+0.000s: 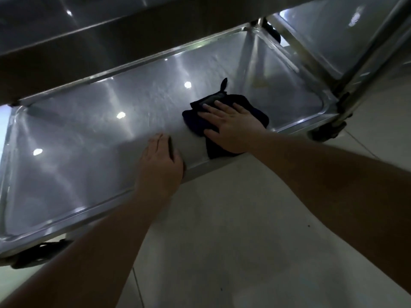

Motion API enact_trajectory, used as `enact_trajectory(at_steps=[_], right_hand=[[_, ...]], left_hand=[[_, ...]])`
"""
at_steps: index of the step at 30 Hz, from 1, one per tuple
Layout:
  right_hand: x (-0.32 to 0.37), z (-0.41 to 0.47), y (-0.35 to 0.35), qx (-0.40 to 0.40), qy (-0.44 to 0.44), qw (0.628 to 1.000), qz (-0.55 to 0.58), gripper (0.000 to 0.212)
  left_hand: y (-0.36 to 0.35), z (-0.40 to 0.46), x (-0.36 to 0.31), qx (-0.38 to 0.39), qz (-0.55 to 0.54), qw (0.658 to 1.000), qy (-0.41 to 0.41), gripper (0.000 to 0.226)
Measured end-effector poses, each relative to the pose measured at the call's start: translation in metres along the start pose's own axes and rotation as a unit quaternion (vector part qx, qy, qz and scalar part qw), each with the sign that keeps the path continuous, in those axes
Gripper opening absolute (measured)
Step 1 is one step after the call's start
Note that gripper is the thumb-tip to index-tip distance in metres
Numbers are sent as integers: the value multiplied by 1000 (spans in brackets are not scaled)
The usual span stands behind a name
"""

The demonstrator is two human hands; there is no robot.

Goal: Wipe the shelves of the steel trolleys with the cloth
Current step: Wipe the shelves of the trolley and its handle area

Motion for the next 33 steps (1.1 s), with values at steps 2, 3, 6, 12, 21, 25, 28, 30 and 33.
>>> enact_trajectory(at_steps=[2,3,6,12,21,25,28,30,33], right_hand=[[-39,-8,-1,-2,-48,999,4,63],[-62,-14,-1,-2,-81,997,8,62],[-132,-29,-4,5,-175,984,19,62],[-180,-15,-8,16,-302,952,43,66],[38,62,6,-23,46,999,4,62],[50,78,7,-9,100,995,1,59],[13,94,17,1,13,1000,19,60],[-26,99,24,7,-41,999,23,60],[-108,87,21,14,-173,984,39,63]], left_hand=[[-1,1,2,-4,-1,1000,2,54],[-2,1,3,-4,0,1000,2,54],[-2,3,6,3,7,1000,1,55],[-2,1,5,28,37,999,1,62],[-2,0,-3,34,41,999,10,64],[-3,1,-1,52,41,998,14,66],[0,-1,-2,51,39,998,18,63],[1,-2,-2,46,43,998,18,63],[1,-2,-2,36,42,998,17,62]])
Point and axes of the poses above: each hand's wrist, its own z-axis towards the middle knuckle, its own y-axis out of the back of the hand, x = y × z, the point moved 4 cm from there along z, towards the middle knuckle, and after that the axes turned 13 degrees about -z, right-handed, at the moved point
